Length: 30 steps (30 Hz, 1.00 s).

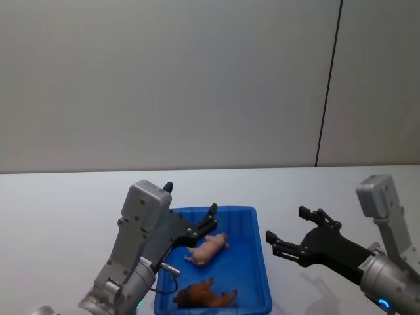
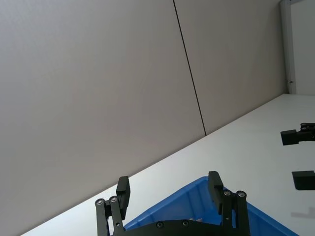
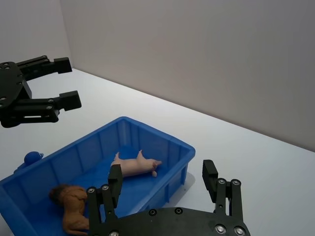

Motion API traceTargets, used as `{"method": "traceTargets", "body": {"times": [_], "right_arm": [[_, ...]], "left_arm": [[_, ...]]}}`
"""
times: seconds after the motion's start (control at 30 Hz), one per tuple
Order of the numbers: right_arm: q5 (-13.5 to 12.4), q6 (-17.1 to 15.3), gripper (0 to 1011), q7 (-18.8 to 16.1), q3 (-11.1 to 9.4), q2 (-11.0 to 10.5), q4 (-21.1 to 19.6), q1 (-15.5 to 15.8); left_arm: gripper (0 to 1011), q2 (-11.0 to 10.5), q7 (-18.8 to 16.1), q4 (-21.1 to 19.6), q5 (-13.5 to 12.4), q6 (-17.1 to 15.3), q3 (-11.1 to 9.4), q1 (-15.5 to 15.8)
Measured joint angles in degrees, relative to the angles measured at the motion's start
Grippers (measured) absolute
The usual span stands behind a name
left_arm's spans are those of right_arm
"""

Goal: Pick up the two dolls from the table and place them into the box.

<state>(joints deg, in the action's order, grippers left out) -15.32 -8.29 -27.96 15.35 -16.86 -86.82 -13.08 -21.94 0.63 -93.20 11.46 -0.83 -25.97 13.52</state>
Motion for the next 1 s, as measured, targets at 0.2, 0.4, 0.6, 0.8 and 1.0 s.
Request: {"method": "traceTargets", "body": {"times": [0.2,0.4,0.6,0.8,1.0], "right_arm": [[-0.63,0.32,1001,0.08,-0.45,-0.8,-0.52,0.8],[-0.95,0.47,1001,0.12,-0.69,-1.21,-0.79,1.2],[-1.19,0.59,1001,0.16,-0.85,-1.52,-1.0,1.51],[-1.34,0.66,1000,0.19,-0.95,-1.72,-1.12,1.7],[-1.45,0.7,1001,0.19,-1.0,-1.84,-1.2,1.8]], "left_arm": [[1002,-1.0,-0.69,-1.12,-0.15,-0.79,0.42,-0.77],[1002,-2.97,-2.48,-3.4,-0.05,-2.4,1.14,-2.6],[1002,-6.24,-5.4,-6.77,1.34,-4.35,2.12,-6.03],[1002,-8.72,-7.51,-8.74,2.85,-5.11,2.78,-8.99],[1002,-11.16,-9.12,-9.97,4.61,-5.35,3.31,-12.23]]}}
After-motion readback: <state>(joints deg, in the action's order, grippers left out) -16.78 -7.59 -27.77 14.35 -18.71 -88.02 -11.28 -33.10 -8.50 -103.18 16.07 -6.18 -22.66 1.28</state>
